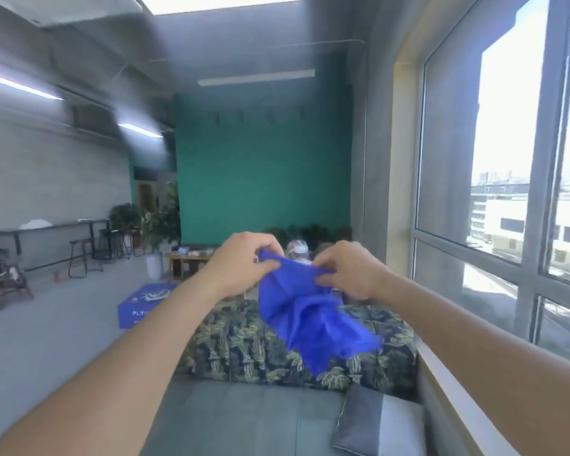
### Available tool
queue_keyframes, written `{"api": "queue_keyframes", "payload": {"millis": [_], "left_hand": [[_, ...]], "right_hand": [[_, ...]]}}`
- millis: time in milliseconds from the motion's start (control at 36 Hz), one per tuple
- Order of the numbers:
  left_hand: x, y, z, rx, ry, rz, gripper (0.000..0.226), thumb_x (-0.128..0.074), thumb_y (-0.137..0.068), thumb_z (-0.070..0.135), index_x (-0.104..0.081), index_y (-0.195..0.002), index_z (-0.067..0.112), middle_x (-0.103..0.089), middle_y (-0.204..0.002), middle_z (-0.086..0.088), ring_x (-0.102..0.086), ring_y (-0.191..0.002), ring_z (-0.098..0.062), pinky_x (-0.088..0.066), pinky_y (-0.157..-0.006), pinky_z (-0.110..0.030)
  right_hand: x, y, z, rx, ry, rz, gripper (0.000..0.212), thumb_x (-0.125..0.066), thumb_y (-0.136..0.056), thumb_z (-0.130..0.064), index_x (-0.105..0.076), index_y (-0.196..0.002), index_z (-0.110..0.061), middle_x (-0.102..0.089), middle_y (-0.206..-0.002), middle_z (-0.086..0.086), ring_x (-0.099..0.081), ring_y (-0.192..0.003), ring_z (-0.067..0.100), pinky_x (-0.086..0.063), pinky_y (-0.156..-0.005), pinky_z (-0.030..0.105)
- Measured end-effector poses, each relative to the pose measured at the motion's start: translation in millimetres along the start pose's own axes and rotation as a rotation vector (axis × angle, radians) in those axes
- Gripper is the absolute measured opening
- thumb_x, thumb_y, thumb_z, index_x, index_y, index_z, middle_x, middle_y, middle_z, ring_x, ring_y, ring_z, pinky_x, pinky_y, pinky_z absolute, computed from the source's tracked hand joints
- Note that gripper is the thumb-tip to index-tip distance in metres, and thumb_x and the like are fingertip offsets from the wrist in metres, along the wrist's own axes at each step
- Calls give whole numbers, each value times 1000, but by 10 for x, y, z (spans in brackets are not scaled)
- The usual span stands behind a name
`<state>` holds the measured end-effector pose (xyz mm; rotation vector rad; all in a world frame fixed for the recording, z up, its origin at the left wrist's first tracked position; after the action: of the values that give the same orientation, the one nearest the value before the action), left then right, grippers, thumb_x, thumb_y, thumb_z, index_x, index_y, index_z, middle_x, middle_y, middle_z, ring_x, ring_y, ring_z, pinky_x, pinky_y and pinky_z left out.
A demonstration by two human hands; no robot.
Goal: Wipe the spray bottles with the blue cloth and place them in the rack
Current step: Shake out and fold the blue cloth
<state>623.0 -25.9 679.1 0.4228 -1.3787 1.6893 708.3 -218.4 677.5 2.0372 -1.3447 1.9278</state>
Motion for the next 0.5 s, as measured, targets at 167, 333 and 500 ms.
{"api": "queue_keyframes", "payload": {"millis": [167, 333, 500], "left_hand": [[207, -32, -35, 16, 21, 116, 22, -75, -101, 20, -69, -89, 37, -71, -93, 19, -56, -70, 4, -44, -74, -30], [470, -91, 53, -12, 79, 252, 13, -74, -100, 13, -73, -96, 26, -70, -92, 18, -58, -74, 2, -44, -74, -25], [576, -72, 73, -1, 116, 243, 6, -72, -103, 22, -72, -100, 27, -75, -99, 16, -65, -85, 5, -50, -81, -26]], "right_hand": [[253, -27, 99, -39, -97, 63, 12, -76, -91, -13, -81, -92, -24, -76, -81, -12, -66, -73, 1, -54, -77, 21], [514, -47, 122, -56, -337, 137, 25, -72, -91, -2, -81, -90, -25, -79, -86, -3, -68, -75, 9, -56, -81, 28], [627, 17, -38, -4, -612, 136, 30, -55, -99, 6, -79, -102, -13, -78, -103, 5, -68, -89, 10, -56, -83, 23]]}}
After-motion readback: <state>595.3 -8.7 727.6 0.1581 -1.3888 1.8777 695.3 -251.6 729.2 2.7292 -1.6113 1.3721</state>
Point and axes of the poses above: each hand's wrist, its own y-axis away from the middle knuckle, its own x-axis out of the back of the hand, z = x × y, the point moved 5 cm from there along -y, towards the middle knuckle
